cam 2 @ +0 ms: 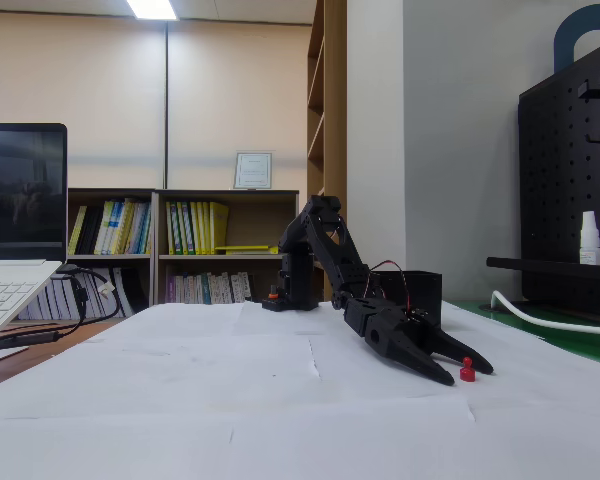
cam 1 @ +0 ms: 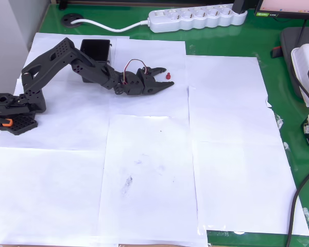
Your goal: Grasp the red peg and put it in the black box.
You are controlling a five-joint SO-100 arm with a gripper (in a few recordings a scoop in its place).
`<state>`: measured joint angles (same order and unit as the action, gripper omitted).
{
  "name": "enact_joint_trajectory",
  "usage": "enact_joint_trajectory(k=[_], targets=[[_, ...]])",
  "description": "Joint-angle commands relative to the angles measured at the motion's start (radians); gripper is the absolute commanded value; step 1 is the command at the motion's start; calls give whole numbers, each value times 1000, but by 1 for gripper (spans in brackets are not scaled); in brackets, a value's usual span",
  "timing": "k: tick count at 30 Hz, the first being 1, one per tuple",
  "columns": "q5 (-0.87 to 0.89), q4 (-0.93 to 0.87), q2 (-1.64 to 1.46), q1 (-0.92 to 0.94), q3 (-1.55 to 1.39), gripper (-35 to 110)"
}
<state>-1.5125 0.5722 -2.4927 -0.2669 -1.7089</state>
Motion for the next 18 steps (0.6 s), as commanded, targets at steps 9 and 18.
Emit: enact_joint_trajectory(k=[9, 18], targets=[[-26, -92, 15, 2, -6, 0], [-9, -115, 18, 2, -17, 0]])
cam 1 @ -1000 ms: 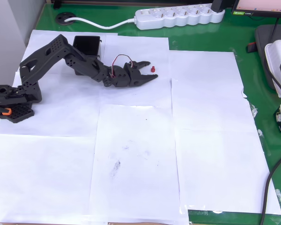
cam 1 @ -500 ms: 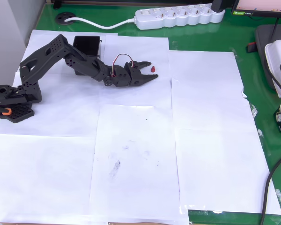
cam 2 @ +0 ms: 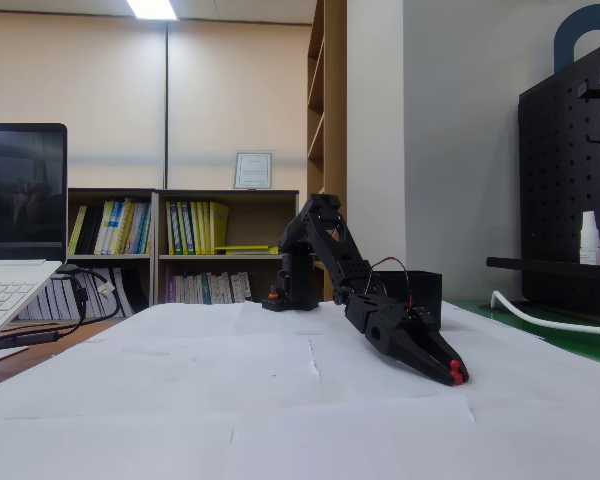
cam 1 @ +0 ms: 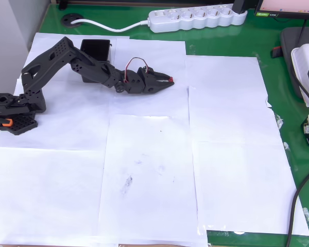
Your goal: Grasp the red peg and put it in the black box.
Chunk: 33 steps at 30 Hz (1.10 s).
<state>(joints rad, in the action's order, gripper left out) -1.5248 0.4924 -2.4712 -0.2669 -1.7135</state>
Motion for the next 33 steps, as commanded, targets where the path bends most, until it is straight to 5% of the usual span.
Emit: enact_joint_trajectory(k=[1, 7, 13, 22, 33], targets=[[3, -35, -3, 2, -12, 0], [11, -64, 26, 3, -11, 0], [64, -299, 249, 2, 29, 0], [143, -948, 741, -5, -107, 0], [195, -1970, 1163, -137, -253, 0]])
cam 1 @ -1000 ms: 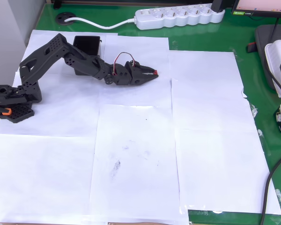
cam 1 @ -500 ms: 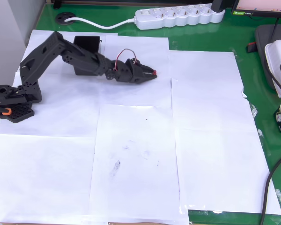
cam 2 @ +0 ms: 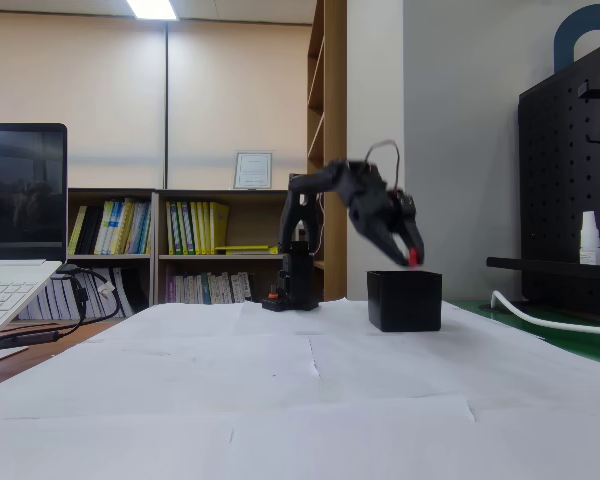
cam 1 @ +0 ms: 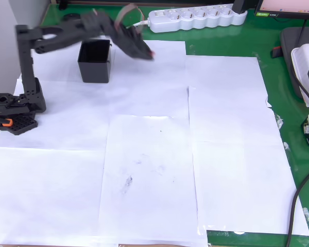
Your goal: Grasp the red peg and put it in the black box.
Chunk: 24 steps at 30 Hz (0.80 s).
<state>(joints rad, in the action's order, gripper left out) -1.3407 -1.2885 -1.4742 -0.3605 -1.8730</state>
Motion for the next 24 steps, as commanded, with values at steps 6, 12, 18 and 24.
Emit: enact_joint_trajectory(k=[6, 12, 18, 24], targets=[[140, -466, 209, -167, -43, 0], [245, -480, 150, -279, 91, 0], [327, -407, 80, -405, 117, 6], [356, -405, 54, -426, 34, 49]])
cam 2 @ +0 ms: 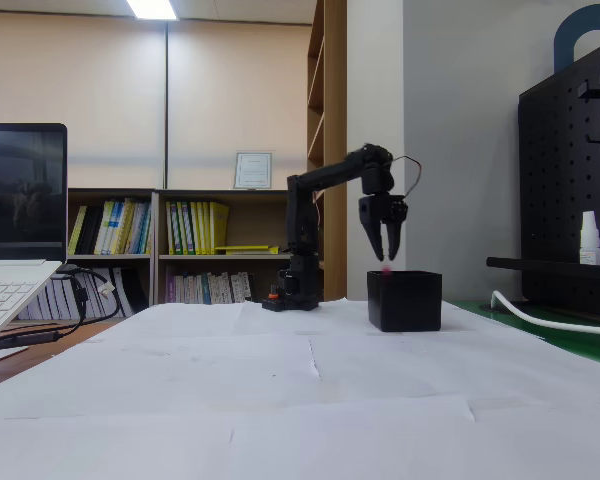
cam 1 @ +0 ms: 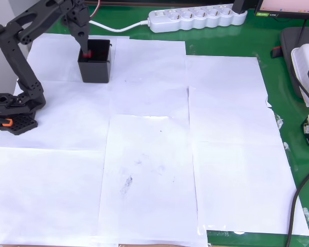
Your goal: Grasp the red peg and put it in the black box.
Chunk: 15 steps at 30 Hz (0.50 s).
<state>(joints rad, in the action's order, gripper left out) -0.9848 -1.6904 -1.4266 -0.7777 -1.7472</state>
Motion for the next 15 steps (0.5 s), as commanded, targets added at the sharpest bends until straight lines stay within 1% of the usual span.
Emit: enact_joint_trajectory(k=[1, 2, 3, 5, 6, 8, 11, 13, 15], targets=[[8, 14, 9, 2, -98, 49], [12, 23, 12, 14, -106, 49], [9, 23, 20, 31, -121, 44], [25, 31, 54, 87, -149, 6], [-5, 18, 80, 123, -153, 2], [-83, 9, 146, 215, -127, 0], [-273, -3, 252, 400, -29, 0], [-382, 40, 331, 534, 103, 0], [-488, 140, 426, 660, 291, 0]])
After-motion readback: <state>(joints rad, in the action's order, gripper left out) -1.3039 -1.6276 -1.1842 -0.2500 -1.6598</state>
